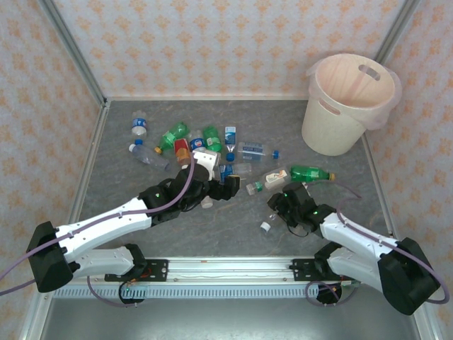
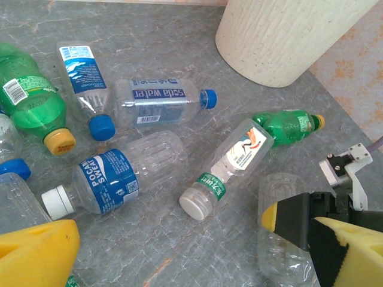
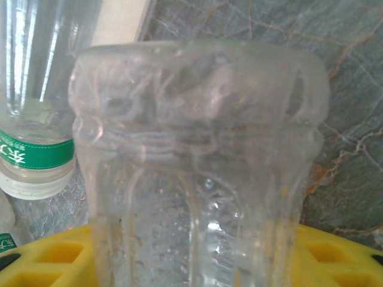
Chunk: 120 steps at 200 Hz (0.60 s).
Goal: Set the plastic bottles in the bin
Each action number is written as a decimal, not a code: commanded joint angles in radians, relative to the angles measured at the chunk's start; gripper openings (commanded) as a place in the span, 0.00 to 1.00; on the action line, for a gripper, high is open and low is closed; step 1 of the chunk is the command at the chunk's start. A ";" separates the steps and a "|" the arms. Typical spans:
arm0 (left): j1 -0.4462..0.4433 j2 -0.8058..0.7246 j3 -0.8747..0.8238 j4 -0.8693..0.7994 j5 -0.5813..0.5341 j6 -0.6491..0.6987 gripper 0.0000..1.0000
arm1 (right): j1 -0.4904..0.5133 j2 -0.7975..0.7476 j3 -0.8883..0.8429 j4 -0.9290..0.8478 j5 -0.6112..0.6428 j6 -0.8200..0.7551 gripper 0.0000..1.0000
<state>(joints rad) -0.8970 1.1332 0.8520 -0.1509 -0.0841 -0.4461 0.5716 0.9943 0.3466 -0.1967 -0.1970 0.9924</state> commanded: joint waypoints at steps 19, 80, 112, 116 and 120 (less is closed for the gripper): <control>-0.007 0.016 0.062 -0.020 -0.009 -0.004 0.99 | 0.004 -0.099 0.046 -0.078 0.103 -0.025 0.56; -0.008 0.006 0.117 -0.030 -0.060 -0.033 0.99 | 0.004 -0.219 0.168 -0.215 0.237 -0.115 0.56; -0.007 -0.042 0.116 -0.008 -0.138 -0.073 0.99 | 0.005 -0.230 0.273 -0.262 0.335 -0.175 0.56; -0.007 -0.051 0.113 -0.004 -0.150 -0.080 0.99 | 0.004 -0.230 0.288 -0.268 0.353 -0.179 0.56; -0.007 -0.060 0.108 0.000 -0.166 -0.088 0.99 | 0.004 -0.230 0.303 -0.273 0.372 -0.184 0.56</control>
<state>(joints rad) -0.8970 1.1324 0.9363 -0.1680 -0.1463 -0.4828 0.5716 0.7765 0.5583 -0.4065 0.0254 0.8707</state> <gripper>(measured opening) 0.991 0.558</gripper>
